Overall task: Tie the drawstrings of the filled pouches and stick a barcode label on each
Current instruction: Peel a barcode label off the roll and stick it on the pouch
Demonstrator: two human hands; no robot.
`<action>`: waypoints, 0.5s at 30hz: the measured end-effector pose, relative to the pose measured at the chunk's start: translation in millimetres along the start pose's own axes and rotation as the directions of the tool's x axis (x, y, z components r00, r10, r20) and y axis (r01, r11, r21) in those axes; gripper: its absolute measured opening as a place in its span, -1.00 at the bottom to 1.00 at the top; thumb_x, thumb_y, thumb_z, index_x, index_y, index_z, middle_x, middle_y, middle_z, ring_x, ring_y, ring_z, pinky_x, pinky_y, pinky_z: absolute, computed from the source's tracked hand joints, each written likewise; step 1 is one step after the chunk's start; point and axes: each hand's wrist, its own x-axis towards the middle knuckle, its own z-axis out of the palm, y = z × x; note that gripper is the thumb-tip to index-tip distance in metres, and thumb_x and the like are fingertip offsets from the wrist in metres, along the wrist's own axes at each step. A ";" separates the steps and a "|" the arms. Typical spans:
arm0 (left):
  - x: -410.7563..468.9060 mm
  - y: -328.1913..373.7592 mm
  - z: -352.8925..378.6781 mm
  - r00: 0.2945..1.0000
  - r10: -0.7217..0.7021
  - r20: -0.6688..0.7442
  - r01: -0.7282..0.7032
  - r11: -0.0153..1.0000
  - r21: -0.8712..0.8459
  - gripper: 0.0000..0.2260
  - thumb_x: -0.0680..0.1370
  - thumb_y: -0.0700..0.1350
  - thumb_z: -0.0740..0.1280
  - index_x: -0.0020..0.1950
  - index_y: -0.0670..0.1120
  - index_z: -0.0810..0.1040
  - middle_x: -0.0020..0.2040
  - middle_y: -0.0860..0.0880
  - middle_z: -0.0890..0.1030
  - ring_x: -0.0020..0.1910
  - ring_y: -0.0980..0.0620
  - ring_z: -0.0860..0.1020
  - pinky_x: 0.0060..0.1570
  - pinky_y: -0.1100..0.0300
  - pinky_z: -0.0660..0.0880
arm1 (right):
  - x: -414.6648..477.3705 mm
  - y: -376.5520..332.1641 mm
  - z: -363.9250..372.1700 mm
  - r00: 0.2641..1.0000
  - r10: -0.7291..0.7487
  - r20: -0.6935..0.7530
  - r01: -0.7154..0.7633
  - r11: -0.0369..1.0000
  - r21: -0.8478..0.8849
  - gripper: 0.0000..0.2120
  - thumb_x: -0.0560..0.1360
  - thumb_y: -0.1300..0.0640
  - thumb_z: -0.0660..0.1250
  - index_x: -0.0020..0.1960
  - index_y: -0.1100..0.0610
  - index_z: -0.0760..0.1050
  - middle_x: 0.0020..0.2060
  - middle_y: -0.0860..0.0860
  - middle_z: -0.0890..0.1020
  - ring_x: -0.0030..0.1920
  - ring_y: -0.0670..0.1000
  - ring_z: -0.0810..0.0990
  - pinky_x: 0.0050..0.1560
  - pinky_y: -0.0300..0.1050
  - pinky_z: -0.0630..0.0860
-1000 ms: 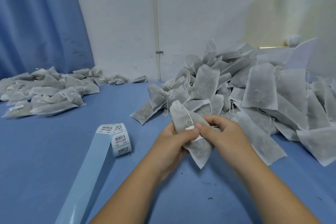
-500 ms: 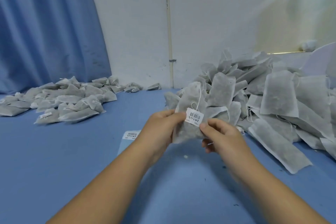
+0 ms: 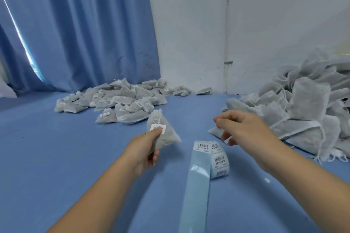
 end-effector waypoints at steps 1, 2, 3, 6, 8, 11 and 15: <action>7.6 0.6 -4.8 1.000 -0.005 -0.022 0.004 0.999 -0.047 -0.84 0.56 -0.05 0.40 0.01 -0.12 0.55 -0.41 -0.02 0.43 -0.61 0.10 0.39 -0.58 0.33 0.34 | 1.7 3.3 -1.4 1.000 0.010 -0.016 -0.010 1.000 -0.003 -0.90 0.53 0.17 0.35 -0.14 0.08 0.62 -0.29 -0.05 0.63 -0.43 -0.16 0.55 -0.33 -0.18 0.47; 16.3 3.9 -9.2 1.000 0.001 -0.029 -0.005 0.990 -0.139 -0.88 0.57 -0.11 0.40 0.01 -0.15 0.55 -0.34 -0.05 0.49 -0.57 0.10 0.44 -0.59 0.32 0.39 | 3.8 6.7 -1.8 0.999 0.016 -0.029 -0.016 1.000 -0.002 -0.89 0.53 0.18 0.35 -0.15 0.09 0.63 -0.29 -0.04 0.64 -0.42 -0.14 0.55 -0.34 -0.19 0.46; 24.8 9.8 -12.9 1.000 0.012 -0.018 -0.016 0.964 -0.265 -0.92 0.57 -0.19 0.38 0.02 -0.19 0.56 -0.22 -0.09 0.56 -0.47 0.07 0.53 -0.55 0.29 0.49 | 6.5 9.8 -1.4 0.999 0.018 -0.039 -0.018 1.000 -0.001 -0.88 0.53 0.20 0.35 -0.16 0.09 0.63 -0.30 -0.04 0.64 -0.42 -0.11 0.55 -0.36 -0.20 0.46; 49.8 29.2 -21.6 0.994 0.086 -0.061 -0.104 0.871 -0.480 -0.94 0.57 -0.33 0.33 0.03 -0.24 0.53 0.05 -0.16 0.57 -0.09 -0.03 0.59 -0.23 0.28 0.61 | 12.5 16.2 0.1 0.998 0.010 -0.068 -0.010 1.000 -0.001 -0.86 0.52 0.22 0.35 -0.18 0.11 0.65 -0.32 -0.05 0.65 -0.40 -0.06 0.55 -0.36 -0.18 0.46; 58.1 33.4 -25.2 0.990 0.067 -0.128 -0.119 0.880 -0.460 -0.90 0.57 -0.32 0.34 0.08 -0.22 0.51 0.08 -0.15 0.53 -0.03 -0.07 0.57 -0.10 0.22 0.59 | 14.2 20.7 0.8 0.997 0.004 -0.072 -0.005 1.000 -0.014 -0.84 0.51 0.23 0.36 -0.21 0.11 0.65 -0.36 -0.05 0.65 -0.41 -0.05 0.55 -0.34 -0.15 0.46; 55.9 26.7 -24.8 0.995 -0.016 -0.100 -0.026 0.914 -0.406 -0.98 0.60 -0.24 0.29 0.01 -0.17 0.46 -0.07 -0.11 0.53 -0.17 -0.06 0.57 -0.13 0.12 0.55 | 13.0 26.5 -0.6 0.999 -0.004 -0.051 0.002 0.999 -0.050 -0.82 0.50 0.22 0.36 -0.26 0.08 0.65 -0.39 -0.07 0.65 -0.45 -0.12 0.54 -0.35 -0.14 0.46; 43.2 20.1 -11.2 0.997 -0.031 -0.067 0.008 0.949 -0.315 -0.95 0.60 -0.18 0.25 0.00 -0.08 0.50 -0.23 0.02 0.55 -0.33 0.07 0.51 -0.34 0.22 0.39 | 7.5 33.8 -6.7 0.999 -0.002 -0.046 -0.001 0.998 -0.062 -0.81 0.48 0.19 0.38 -0.30 0.08 0.64 -0.37 -0.07 0.65 -0.45 -0.13 0.55 -0.36 -0.15 0.46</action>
